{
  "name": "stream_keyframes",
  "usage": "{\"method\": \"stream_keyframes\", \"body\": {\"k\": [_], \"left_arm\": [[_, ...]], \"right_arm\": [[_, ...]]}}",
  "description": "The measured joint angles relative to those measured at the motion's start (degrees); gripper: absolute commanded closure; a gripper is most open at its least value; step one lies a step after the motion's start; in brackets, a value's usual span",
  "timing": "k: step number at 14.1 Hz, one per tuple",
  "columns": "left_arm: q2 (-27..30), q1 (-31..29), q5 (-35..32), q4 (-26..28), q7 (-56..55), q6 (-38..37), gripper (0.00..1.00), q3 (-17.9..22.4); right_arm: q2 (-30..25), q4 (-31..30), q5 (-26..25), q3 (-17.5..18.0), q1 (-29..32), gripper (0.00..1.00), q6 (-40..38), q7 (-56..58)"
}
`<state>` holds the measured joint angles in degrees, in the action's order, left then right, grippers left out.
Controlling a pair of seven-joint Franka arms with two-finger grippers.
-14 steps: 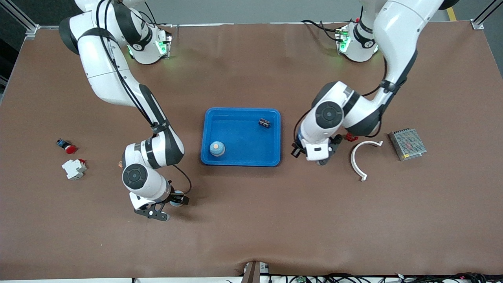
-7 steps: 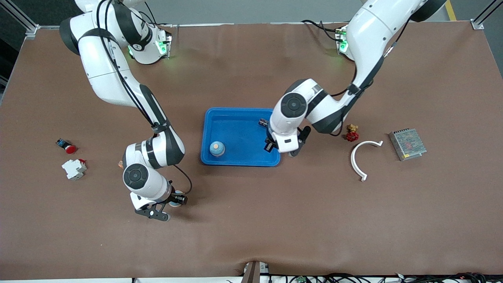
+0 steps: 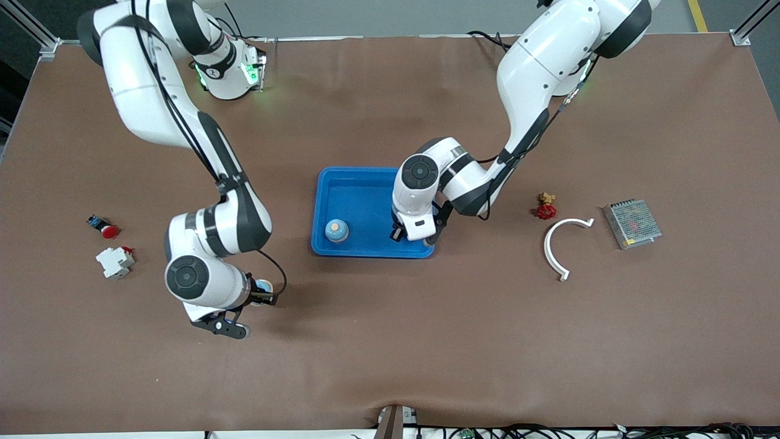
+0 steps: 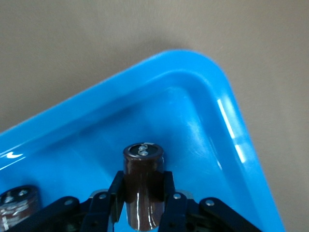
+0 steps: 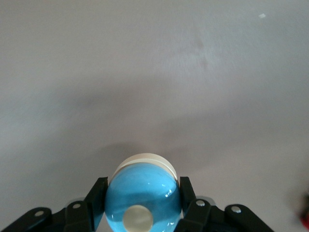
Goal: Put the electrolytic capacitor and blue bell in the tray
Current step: 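Drop the capacitor with the left gripper while the right gripper carries the bell, then lower the bell with the right gripper while the left gripper returns to rest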
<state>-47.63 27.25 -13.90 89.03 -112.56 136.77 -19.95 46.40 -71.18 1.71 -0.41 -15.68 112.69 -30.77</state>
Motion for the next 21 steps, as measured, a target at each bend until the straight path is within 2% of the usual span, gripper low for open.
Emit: {"method": "stream_keyframes", "body": {"k": [1,2,5,7,9,11,16,21], "left_arm": [[-0.2,0.0,0.0,-0.3,0.0,0.2,0.11,0.0],[-0.3,0.0,0.0,-0.4,0.0,0.2,0.0,0.0],[-0.3,-0.1,-1.1,-0.9,0.0,0.2,0.0,0.1],[0.1,-0.7,-4.6,-2.0,0.1,0.0,0.0,0.2],[1.1,-2.2,-7.8,-2.6,1.5,-1.5,0.0,0.3],[3.1,-4.1,-8.2,-3.2,7.4,-4.3,0.0,0.3],[11.1,-9.0,-8.2,-3.6,22.7,-11.0,0.0,0.1],[18.1,-17.6,-8.2,-3.7,43.8,-14.7,0.0,0.3]], "right_arm": [[-2.3,-1.2,1.4,0.2,0.0,1.0,-0.8,0.0],[-4.9,-3.5,2.3,0.4,-0.1,1.0,-0.7,0.0],[-12.6,-13.5,3.2,0.8,-0.4,1.0,2.5,-0.3],[-17.5,-20.9,3.6,1.0,-1.8,1.0,5.5,-3.0],[-21.5,-26.8,3.6,1.2,-4.6,1.0,8.0,-7.5],[-24.2,-31.0,3.6,1.3,-7.9,1.0,10.6,-12.5],[-25.6,-42.0,3.6,1.4,-13.6,1.0,24.3,-20.3],[-25.8,-46.0,3.6,1.4,-16.7,1.0,26.9,-24.8]]}}
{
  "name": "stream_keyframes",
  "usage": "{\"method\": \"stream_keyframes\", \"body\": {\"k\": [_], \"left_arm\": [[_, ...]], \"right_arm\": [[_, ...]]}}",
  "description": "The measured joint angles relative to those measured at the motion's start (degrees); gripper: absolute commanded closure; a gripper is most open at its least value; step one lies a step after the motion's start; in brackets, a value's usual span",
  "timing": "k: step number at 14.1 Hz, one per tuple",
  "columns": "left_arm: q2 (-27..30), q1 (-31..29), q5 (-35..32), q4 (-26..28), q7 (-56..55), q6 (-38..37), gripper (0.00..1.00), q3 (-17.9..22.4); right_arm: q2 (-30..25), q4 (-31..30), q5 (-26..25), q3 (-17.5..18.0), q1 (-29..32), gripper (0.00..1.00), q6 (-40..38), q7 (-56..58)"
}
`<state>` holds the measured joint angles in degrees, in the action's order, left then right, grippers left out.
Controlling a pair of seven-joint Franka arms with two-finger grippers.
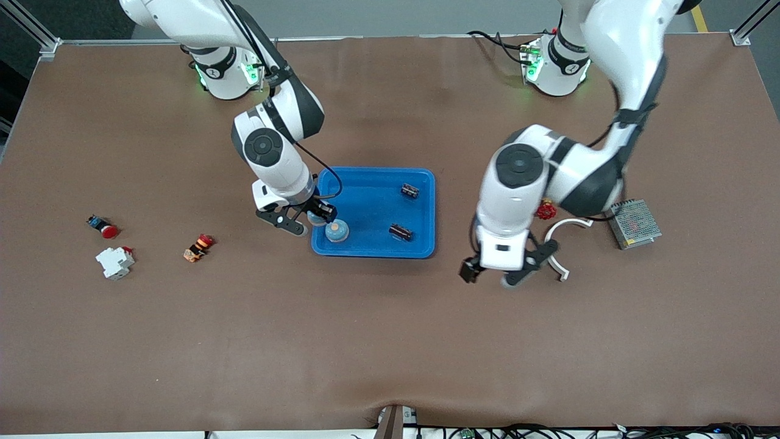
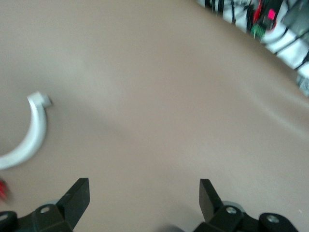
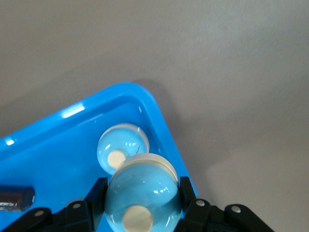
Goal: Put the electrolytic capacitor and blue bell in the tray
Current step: 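Lower the bell with the right gripper while the left gripper returns to rest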
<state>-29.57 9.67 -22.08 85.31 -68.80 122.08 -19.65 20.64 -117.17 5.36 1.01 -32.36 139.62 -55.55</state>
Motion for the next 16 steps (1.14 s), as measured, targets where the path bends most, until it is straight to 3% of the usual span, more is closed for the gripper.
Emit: {"method": "stream_keyframes", "body": {"k": [4,10,13,16], "left_arm": [[7.6,-7.6,3.4,-0.3,20.6,-5.4,0.0,-0.1],[14.0,-12.8,7.5,-4.0,41.6,-21.8,0.0,-0.1],[17.1,-17.0,11.2,-4.6,49.1,-24.1,0.0,0.4],[21.2,-16.7,12.9,-4.4,52.4,-27.5,0.0,3.4]], "right_arm": [[-0.5,-1.3,0.0,0.0,-1.4,1.0,0.0,-1.6],[-0.6,-6.1,0.0,0.0,-3.6,1.0,6.4,-4.1],[-0.6,-7.2,0.0,0.0,-5.0,1.0,7.8,-5.9],[-0.6,-7.5,0.0,0.0,-6.2,1.0,8.2,-7.1]]}}
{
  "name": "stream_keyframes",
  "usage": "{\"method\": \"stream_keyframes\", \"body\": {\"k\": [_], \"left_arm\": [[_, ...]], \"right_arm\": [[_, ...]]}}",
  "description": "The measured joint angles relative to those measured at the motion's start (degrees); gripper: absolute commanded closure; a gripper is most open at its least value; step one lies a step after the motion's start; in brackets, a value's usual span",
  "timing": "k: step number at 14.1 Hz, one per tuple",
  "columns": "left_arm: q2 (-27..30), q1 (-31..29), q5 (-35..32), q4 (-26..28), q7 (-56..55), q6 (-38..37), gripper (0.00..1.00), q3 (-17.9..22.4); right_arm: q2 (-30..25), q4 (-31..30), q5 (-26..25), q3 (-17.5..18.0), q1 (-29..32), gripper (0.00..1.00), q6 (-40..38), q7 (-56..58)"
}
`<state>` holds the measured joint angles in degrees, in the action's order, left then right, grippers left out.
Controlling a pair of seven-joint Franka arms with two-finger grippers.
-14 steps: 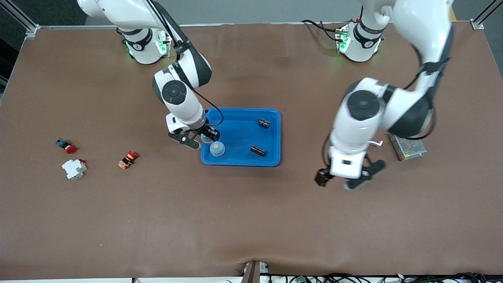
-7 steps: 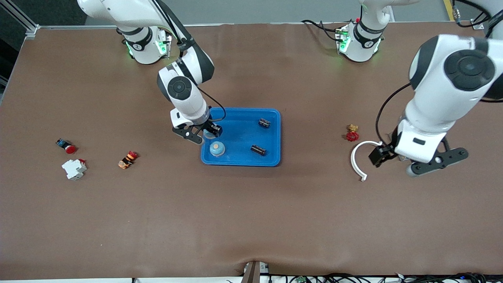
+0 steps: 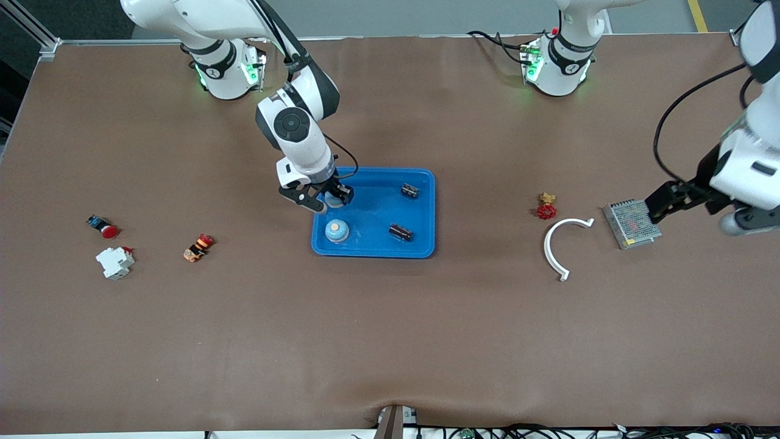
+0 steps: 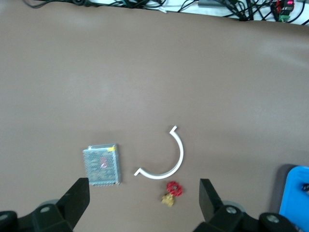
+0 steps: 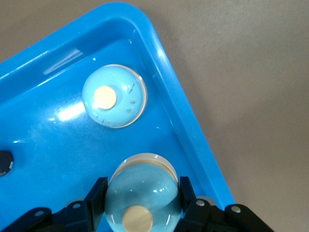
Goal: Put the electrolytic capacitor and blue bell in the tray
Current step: 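Lower the bell with the right gripper while the left gripper returns to rest, then open the right gripper to release the bell in the tray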
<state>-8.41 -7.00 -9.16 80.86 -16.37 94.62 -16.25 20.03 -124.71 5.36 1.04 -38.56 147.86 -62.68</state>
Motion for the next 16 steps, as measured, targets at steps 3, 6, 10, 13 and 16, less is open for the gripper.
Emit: {"method": "stream_keyframes", "body": {"k": [3,6,10,13,16], "left_arm": [[3.7,4.7,3.4,1.3,4.7,-3.3,0.0,7.8],[7.7,7.8,5.5,5.0,9.5,-4.2,0.0,14.2],[12.1,9.6,5.6,9.1,9.9,-4.6,0.0,15.7],[12.6,9.7,5.9,9.9,9.9,-4.9,0.0,15.7],[12.6,9.9,6.0,10.4,9.9,-4.9,0.0,15.7]], "right_arm": [[0.0,-1.5,0.0,0.0,-0.9,1.0,1.7,-0.4],[0.0,-2.9,0.0,0.0,-1.2,1.0,4.0,-0.8],[0.1,-3.9,0.0,0.0,-2.4,1.0,5.9,-1.7],[1.1,-4.1,0.0,-0.1,-2.5,1.0,6.7,-1.8],[2.3,-4.2,0.0,-0.2,-2.5,1.0,7.0,-1.8]]}}
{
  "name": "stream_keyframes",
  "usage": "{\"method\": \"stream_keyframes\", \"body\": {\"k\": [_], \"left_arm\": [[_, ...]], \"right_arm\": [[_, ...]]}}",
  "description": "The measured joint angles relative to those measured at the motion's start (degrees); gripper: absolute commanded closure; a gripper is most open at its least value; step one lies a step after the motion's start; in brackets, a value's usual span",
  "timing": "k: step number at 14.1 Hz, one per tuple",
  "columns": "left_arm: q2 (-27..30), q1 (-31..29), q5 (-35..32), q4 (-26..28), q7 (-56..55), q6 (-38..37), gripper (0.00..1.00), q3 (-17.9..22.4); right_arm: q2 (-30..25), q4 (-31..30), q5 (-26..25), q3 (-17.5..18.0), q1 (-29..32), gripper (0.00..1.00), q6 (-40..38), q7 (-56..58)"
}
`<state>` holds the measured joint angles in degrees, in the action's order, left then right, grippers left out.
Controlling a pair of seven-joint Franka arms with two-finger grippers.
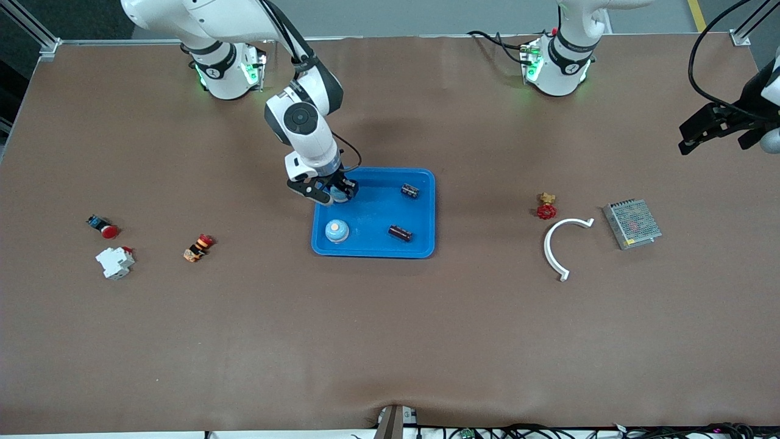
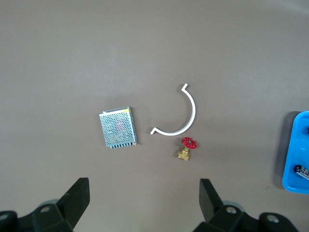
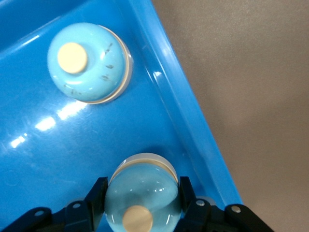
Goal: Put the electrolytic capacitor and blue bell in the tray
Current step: 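Open the right gripper to release the bell in the tray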
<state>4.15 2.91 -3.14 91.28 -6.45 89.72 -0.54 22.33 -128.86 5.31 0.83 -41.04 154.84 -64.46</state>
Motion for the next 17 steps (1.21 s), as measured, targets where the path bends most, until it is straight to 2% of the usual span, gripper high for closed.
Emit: {"method": "stream_keyframes", "body": {"k": [16,17], "left_arm": [[0.0,0.5,0.0,0.0,0.1,0.0,0.0,-1.0],[0.0,0.5,0.0,0.0,0.1,0.0,0.0,-1.0]], "right_arm": [[1.2,1.0,0.0,0.0,0.0,1.0,0.5,-0.3],[1.3,1.1,0.0,0.0,0.0,0.85,0.5,-0.5]]}}
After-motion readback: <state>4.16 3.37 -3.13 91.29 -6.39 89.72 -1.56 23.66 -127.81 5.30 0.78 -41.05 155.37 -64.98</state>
